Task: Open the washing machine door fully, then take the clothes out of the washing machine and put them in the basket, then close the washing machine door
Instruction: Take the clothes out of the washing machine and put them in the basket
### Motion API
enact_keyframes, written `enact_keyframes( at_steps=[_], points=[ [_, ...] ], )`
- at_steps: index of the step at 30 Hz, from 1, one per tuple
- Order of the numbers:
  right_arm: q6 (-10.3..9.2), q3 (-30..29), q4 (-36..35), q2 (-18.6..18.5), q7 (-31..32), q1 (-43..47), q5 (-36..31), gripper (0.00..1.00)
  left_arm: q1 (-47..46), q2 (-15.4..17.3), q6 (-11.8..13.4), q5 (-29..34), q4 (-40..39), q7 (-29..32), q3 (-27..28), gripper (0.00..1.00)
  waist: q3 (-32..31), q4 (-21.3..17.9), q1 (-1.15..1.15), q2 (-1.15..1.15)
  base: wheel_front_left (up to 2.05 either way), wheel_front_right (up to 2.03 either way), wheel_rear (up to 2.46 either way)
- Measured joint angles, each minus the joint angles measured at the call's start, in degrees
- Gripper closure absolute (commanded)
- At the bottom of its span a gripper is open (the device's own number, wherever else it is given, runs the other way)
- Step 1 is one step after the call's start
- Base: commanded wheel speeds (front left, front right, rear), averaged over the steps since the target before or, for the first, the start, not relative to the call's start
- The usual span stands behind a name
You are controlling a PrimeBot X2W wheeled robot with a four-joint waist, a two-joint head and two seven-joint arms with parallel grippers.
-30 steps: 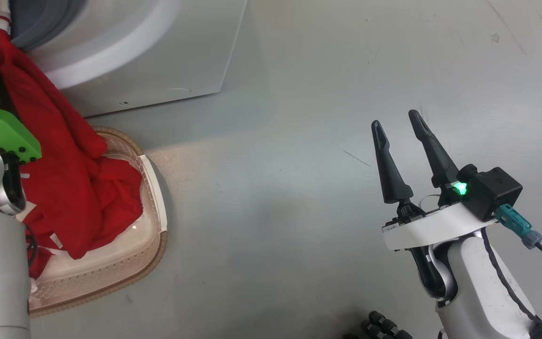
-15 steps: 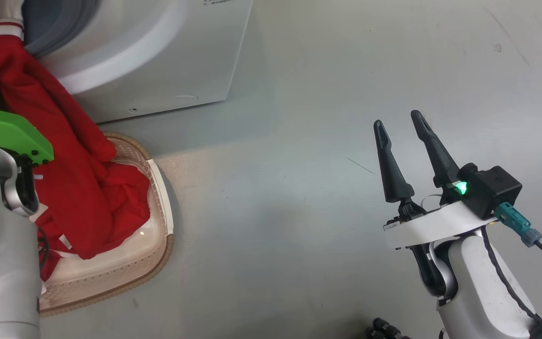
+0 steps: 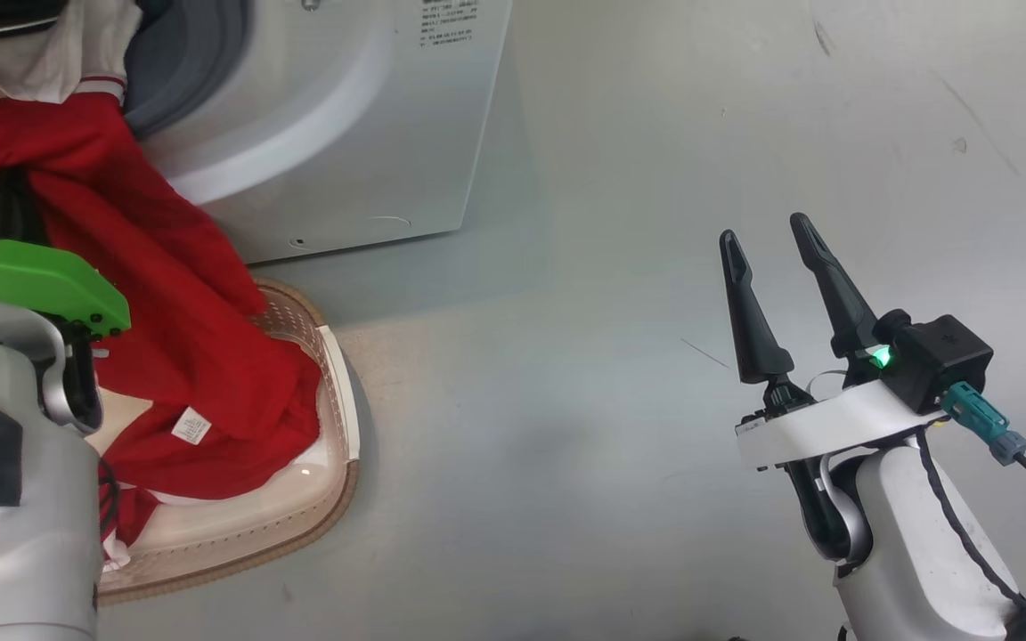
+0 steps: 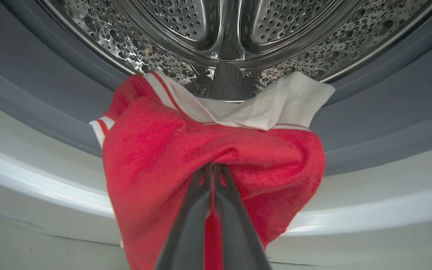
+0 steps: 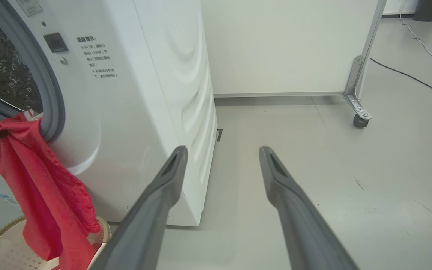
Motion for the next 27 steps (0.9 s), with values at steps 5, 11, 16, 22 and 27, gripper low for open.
enact_keyframes(
  at_steps=[5,11,16,22,27],
  points=[
    [0.0,-0.5,0.7,0.0,0.0,0.1,-0.4,0.0,1.6,-0.4,-0.7,0.2,0.4,-2.4,-0.7,1.0,-2.3,1.0,0.0,0.0,0.0,0.0,0.0],
    [0.01,-1.5,1.5,0.0,0.0,0.8,-0.7,0.0,3.6,-1.2,-1.9,0.5,0.6,-3.4,-1.8,1.0,-5.3,2.3,0.0,0.0,0.0,0.0,0.0],
    [0.03,-2.0,2.0,0.0,0.0,2.0,-0.9,0.0,5.0,-1.9,-2.8,1.0,0.2,-3.9,-2.8,1.0,-7.8,3.5,0.0,0.0,0.0,0.0,0.0],
    [0.07,-2.3,2.3,0.0,0.0,3.3,-1.0,0.0,6.4,-2.2,-4.1,1.7,-2.5,-4.6,-3.6,1.0,-10.7,5.0,0.0,0.0,0.0,0.0,0.0],
    [0.08,-2.7,2.5,0.0,0.0,4.4,-1.1,0.0,6.9,-2.7,-4.6,1.6,-5.0,-4.6,-3.6,1.0,-12.6,6.2,0.0,0.0,0.0,0.0,0.0]
  ],
)
